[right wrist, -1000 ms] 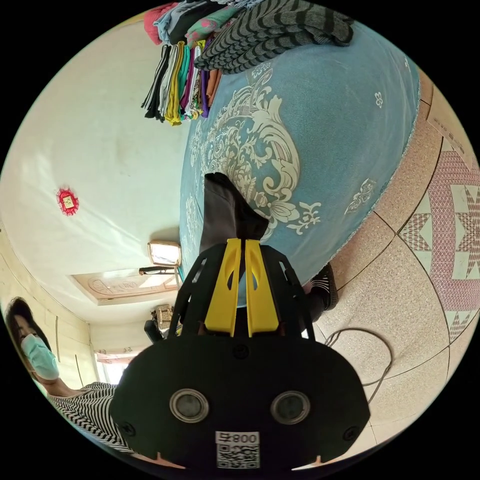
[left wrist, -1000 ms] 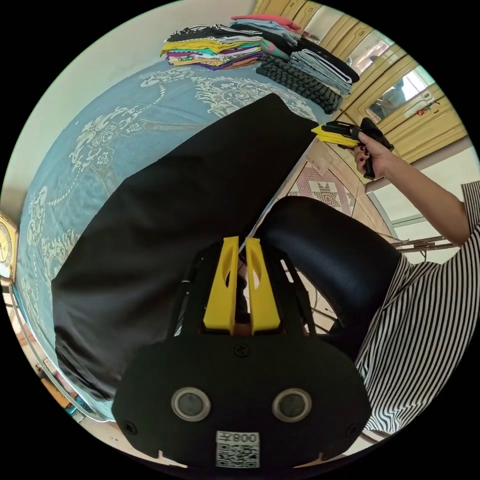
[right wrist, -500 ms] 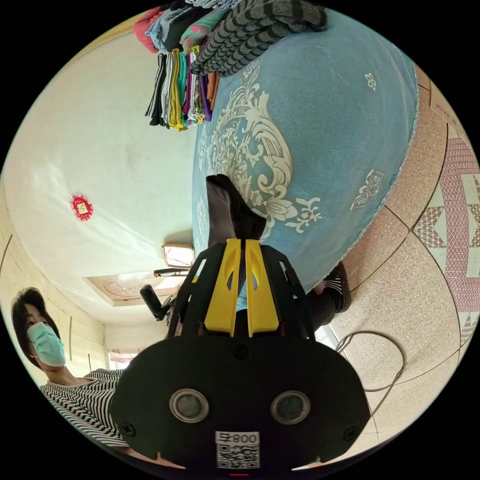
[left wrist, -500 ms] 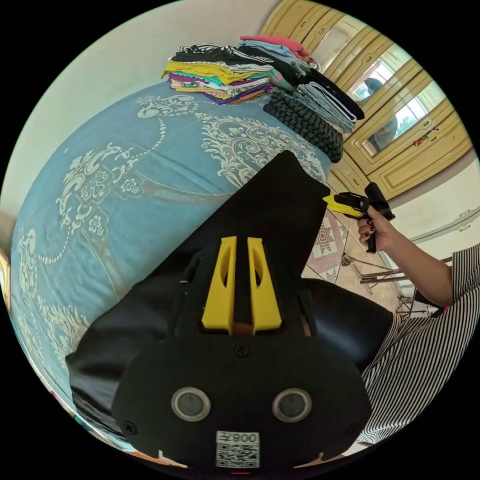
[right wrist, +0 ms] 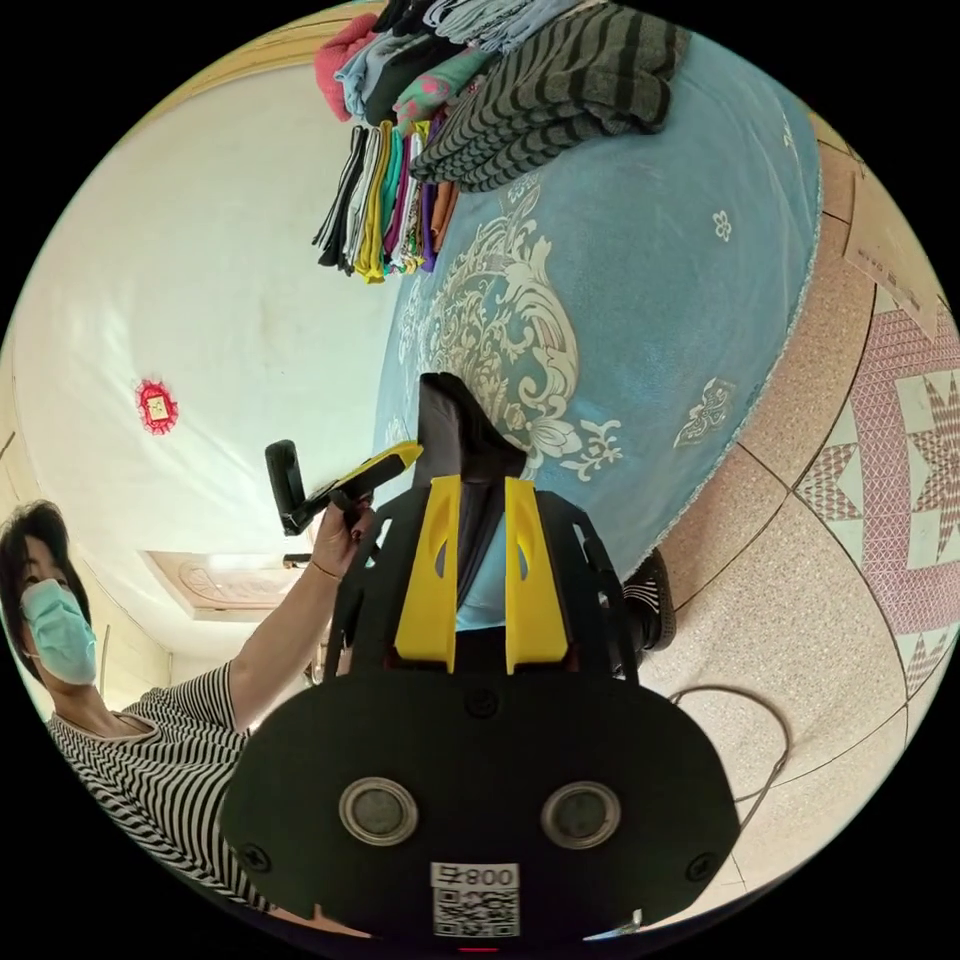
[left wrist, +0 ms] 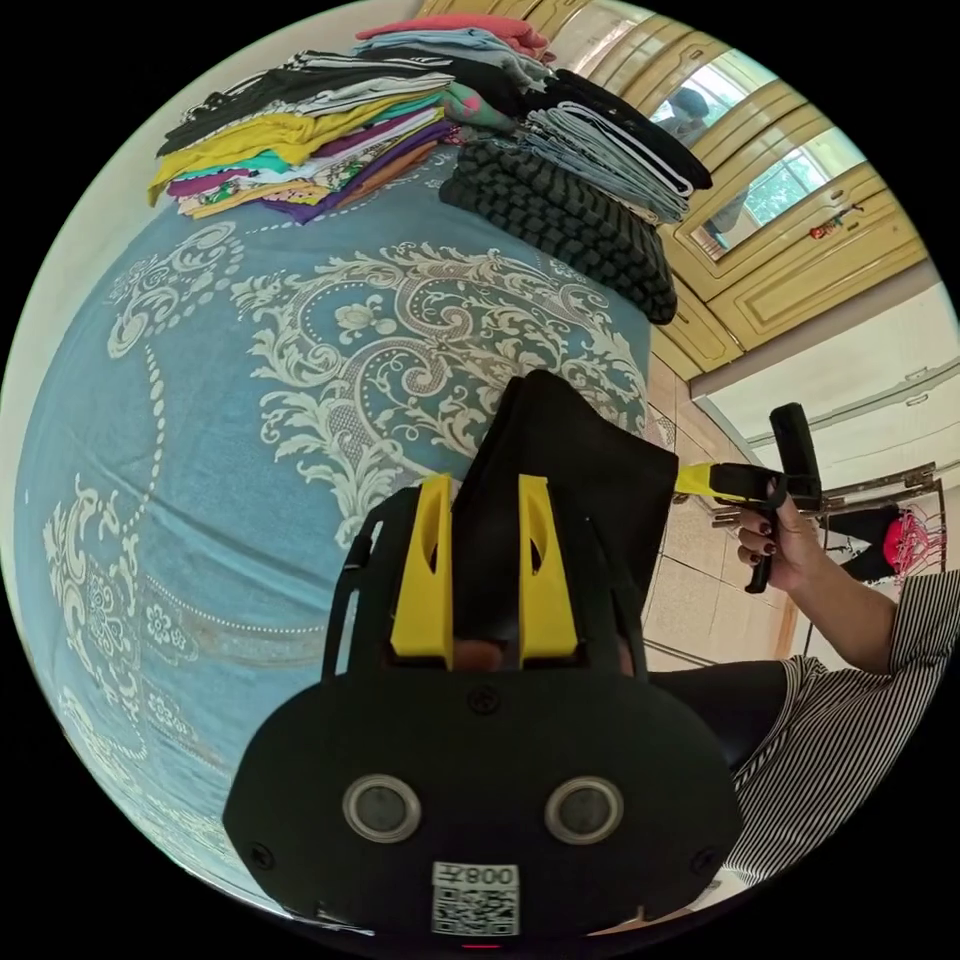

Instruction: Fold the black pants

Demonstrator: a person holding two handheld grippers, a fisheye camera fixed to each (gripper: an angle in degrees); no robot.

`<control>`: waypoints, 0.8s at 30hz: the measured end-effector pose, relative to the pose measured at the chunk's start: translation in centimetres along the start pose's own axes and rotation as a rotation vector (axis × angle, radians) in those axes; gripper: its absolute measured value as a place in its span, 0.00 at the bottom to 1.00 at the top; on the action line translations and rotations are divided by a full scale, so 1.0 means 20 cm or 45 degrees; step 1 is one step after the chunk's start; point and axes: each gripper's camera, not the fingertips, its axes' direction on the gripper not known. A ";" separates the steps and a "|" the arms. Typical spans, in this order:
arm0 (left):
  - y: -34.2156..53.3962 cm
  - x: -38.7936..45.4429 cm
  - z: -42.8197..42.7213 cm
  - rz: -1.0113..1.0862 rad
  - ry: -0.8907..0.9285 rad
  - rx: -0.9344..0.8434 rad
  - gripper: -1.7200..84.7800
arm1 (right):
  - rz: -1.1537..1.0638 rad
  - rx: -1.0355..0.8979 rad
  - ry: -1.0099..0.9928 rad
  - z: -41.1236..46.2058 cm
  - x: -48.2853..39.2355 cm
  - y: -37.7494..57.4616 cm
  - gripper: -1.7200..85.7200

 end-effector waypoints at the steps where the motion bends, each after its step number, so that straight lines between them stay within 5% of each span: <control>1: -0.07 0.00 0.04 0.006 0.005 -0.027 0.14 | 0.008 0.006 -0.004 0.00 0.00 0.00 0.12; 24: -0.51 -0.07 0.40 0.037 0.042 -0.068 0.05 | -0.034 -0.052 -0.017 0.14 -0.11 -0.10 0.05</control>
